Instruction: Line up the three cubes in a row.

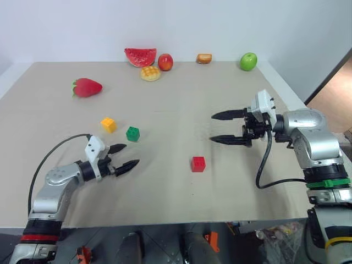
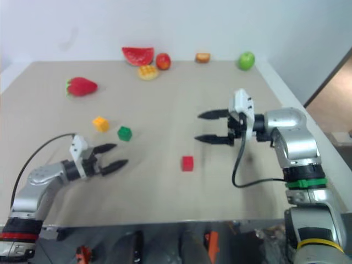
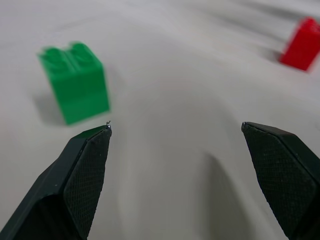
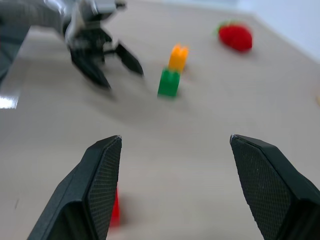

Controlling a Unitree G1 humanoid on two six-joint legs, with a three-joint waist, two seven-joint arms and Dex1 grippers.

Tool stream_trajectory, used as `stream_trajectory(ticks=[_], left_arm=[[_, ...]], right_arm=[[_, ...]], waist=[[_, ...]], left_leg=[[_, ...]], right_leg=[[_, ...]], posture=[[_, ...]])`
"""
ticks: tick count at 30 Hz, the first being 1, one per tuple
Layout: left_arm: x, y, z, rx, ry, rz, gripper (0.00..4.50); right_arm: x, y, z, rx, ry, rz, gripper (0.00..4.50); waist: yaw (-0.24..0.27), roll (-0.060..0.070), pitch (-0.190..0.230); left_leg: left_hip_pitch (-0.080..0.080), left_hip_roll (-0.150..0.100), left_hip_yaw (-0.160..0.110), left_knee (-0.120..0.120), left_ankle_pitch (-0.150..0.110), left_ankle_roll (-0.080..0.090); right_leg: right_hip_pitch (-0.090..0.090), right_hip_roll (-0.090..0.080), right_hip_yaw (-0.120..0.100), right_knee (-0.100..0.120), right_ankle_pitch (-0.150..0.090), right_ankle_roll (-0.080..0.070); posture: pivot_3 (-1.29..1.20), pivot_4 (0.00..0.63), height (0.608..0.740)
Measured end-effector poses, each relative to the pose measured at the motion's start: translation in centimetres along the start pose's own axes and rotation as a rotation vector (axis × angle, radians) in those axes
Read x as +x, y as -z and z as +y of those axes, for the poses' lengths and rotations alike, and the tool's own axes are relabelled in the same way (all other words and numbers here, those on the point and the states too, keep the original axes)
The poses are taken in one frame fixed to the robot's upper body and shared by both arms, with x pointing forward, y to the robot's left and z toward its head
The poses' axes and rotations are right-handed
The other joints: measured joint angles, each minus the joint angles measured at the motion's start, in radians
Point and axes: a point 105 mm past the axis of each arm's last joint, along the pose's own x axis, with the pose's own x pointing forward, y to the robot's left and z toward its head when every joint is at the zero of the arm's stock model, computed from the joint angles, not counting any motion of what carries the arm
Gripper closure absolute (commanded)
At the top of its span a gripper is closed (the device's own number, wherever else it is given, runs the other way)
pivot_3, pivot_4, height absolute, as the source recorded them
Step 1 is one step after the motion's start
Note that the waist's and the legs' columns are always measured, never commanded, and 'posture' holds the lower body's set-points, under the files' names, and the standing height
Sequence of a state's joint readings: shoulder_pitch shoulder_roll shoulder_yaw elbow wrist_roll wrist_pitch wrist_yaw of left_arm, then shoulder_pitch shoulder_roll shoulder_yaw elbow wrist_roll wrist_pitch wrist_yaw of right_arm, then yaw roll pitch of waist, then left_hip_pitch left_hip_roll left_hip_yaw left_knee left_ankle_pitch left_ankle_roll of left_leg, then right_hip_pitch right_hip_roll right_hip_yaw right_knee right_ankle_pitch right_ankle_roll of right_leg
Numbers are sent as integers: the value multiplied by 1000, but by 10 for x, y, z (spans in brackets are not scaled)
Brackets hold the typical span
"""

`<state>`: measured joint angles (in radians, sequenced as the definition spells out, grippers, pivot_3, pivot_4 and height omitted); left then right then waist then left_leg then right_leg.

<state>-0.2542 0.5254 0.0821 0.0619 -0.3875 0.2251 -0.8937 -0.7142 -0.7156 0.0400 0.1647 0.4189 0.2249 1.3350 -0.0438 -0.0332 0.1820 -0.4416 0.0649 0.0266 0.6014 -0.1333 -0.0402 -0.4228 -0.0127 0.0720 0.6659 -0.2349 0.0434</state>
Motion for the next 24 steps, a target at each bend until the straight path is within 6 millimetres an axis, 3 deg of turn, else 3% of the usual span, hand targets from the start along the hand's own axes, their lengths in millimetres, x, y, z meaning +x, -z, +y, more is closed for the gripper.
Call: stream_trajectory(ticks=[5,9,17,24], left_arm=[[6,0,9,17,-73,14,162],[16,-5,14,15,-104,1,162],[33,8,23,15,-172,39,162],[47,7,30,26,-247,25,162]], right_arm=[[9,13,13,60,17,-8,925],[11,5,18,53,21,-24,925],[11,4,28,75,48,-30,925],[12,4,33,95,77,-50,925]], waist=[[1,0,0],[1,0,0],[0,0,0],[1,0,0]], left_leg=[[-2,-1,0,0,0,0],[-1,-1,0,0,0,0],[-1,-1,0,1,0,0],[-1,-1,-1,1,0,0]], right_leg=[[-1,0,1,0,1,5],[0,0,1,0,1,5],[0,0,1,0,2,4],[0,1,2,0,3,6]], posture=[[0,150,740],[0,150,740],[0,150,740],[0,150,740]])
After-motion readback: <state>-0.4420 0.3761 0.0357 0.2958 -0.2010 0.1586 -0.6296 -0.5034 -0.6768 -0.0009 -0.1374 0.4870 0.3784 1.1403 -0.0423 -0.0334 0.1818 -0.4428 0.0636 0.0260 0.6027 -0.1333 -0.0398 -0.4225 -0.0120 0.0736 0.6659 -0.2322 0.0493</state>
